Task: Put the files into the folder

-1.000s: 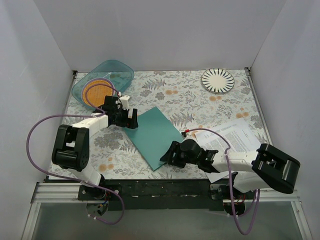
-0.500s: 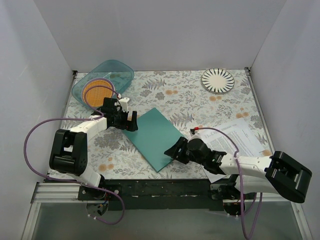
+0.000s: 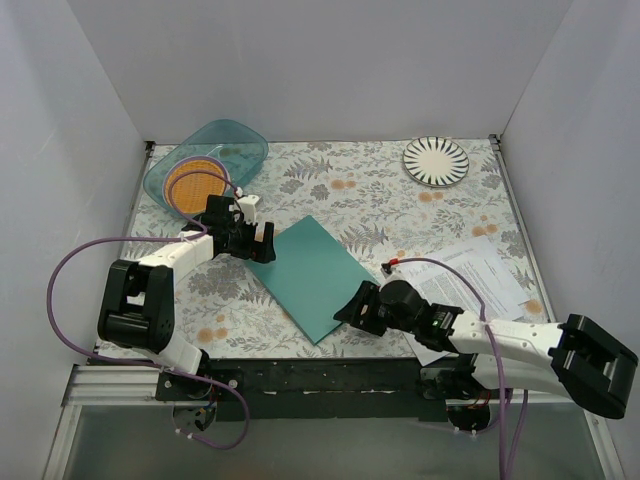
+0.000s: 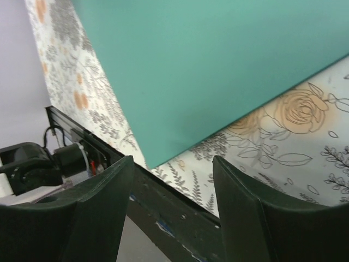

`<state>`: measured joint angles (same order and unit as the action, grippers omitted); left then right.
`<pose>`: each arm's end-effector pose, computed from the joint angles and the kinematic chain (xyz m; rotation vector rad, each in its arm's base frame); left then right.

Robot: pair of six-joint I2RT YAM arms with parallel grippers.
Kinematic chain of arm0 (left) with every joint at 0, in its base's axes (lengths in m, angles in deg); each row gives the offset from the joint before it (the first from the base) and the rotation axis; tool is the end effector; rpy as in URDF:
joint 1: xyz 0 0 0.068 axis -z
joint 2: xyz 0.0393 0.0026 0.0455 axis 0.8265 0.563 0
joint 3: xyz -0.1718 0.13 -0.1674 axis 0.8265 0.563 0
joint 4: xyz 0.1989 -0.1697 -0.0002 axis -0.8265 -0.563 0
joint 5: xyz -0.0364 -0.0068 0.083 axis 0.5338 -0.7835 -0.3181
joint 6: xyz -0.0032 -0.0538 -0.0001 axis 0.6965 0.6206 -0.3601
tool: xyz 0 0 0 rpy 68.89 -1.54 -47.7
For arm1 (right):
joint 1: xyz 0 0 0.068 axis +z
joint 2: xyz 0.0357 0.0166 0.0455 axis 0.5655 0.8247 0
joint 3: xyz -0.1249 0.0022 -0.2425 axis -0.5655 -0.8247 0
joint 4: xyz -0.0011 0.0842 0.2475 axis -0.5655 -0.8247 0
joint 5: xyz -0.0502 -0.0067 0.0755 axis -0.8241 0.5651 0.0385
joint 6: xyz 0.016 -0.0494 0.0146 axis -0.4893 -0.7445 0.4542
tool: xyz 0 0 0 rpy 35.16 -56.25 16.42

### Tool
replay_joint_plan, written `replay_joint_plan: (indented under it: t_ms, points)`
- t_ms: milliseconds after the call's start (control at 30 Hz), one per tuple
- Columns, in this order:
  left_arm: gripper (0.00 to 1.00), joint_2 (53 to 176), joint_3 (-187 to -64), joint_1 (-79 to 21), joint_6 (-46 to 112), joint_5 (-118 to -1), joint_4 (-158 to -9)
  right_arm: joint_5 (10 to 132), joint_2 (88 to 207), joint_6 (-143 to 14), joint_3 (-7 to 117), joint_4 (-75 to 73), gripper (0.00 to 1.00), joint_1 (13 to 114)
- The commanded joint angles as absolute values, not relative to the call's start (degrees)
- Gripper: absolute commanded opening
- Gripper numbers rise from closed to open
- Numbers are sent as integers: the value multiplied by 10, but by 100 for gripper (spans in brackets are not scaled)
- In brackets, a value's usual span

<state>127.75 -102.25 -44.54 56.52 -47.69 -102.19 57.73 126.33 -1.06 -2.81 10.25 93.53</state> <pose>0.2918 -0.0701 0.1794 -0.4042 2.6096 -0.7412 0.1069 0.1723 0.1660 0.2943 2.3563 1.1658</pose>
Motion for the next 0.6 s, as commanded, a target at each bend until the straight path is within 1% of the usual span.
replay_joint_plan:
  t_ms: [0, 233, 367, 467, 567]
  points:
    - [96, 1250, -1030, -448, 565, -475, -1030, 594, 1298, -2, -43, 134, 69, 939]
    - [97, 1253, -1039, -448, 564, -472, -1038, 589, 1351, 9, -52, 197, 69, 940]
    - [96, 1250, -1040, -448, 565, -470, -1040, 587, 1378, 33, -67, 257, 69, 939]
    - [96, 1246, -1035, -448, 561, -468, -1042, 582, 1386, 42, -70, 288, 69, 939]
    - [96, 1240, -1028, -448, 555, -468, -1042, 563, 1370, 50, -77, 300, 68, 939]
